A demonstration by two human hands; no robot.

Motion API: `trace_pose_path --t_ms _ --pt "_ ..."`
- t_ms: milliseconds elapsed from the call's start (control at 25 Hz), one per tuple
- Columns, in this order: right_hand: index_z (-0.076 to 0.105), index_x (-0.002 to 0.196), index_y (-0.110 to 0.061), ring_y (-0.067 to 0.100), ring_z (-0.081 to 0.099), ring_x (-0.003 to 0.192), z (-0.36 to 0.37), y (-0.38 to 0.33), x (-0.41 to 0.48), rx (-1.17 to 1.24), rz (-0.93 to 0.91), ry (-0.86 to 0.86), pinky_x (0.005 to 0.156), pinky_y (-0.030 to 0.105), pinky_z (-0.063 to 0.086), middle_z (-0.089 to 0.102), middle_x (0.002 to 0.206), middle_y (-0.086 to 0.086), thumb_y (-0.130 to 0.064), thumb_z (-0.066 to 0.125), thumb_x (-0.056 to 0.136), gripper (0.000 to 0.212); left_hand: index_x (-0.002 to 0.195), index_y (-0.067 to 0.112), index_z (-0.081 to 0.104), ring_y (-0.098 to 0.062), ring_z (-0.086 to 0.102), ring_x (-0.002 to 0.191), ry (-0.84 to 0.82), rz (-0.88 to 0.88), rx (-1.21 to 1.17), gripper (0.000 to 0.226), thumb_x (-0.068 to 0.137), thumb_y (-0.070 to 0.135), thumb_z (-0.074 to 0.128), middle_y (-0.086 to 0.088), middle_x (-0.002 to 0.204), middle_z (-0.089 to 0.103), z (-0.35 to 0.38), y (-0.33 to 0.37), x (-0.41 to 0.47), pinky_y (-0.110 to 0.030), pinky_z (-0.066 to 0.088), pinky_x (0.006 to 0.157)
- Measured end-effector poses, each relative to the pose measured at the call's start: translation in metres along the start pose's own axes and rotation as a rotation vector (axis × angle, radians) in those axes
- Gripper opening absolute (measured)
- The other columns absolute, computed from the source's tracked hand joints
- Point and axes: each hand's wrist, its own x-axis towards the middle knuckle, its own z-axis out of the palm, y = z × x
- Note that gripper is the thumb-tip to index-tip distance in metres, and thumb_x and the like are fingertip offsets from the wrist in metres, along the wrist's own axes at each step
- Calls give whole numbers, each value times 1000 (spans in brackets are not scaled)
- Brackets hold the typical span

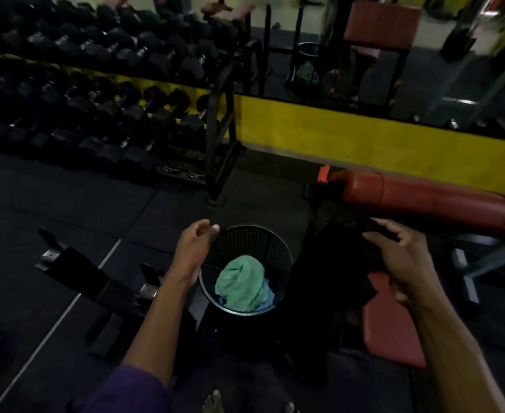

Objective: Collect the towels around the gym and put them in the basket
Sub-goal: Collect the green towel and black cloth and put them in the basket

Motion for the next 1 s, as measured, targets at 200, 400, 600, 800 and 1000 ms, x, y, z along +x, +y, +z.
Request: trace_pose_path --t_ms 200,400,600,800,1000 --pt "78 98 -16 35 76 91 73 -30 44 178 69 58 81 45 62 79 93 15 -5 66 90 18 126 18 62 -11 61 98 1 -60 -26 33 95 27 65 -3 118 67 -21 -16 11 -28 46 80" --pt "65 126 -10 28 74 93 130 -64 75 267 119 57 75 35 62 74 108 15 -9 68 92 34 125 19 62 -16 62 109 -119 -40 -76 29 97 27 62 -1 120 66 -13 18 24 -28 49 81" --pt "71 80 -16 28 73 83 164 -132 100 390 -17 72 73 35 58 76 84 10 -2 66 89 17 125 20 64 -13 62 110 -139 95 -82 29 97 27 60 1 120 67 2 74 36 -27 49 86" --pt "66 74 -21 14 69 63 186 -183 111 551 -47 29 58 24 56 72 66 -1 3 67 88 27 130 23 62 -4 63 106 -167 167 -33 35 95 26 63 7 118 69 19 93 34 -25 48 86" --pt "68 112 -5 28 74 87 209 -177 109 648 7 -84 77 37 63 78 91 11 2 68 88 25 145 22 49 -10 67 110 -233 158 -59 50 97 19 60 4 125 69 35 102 46 -27 55 92"
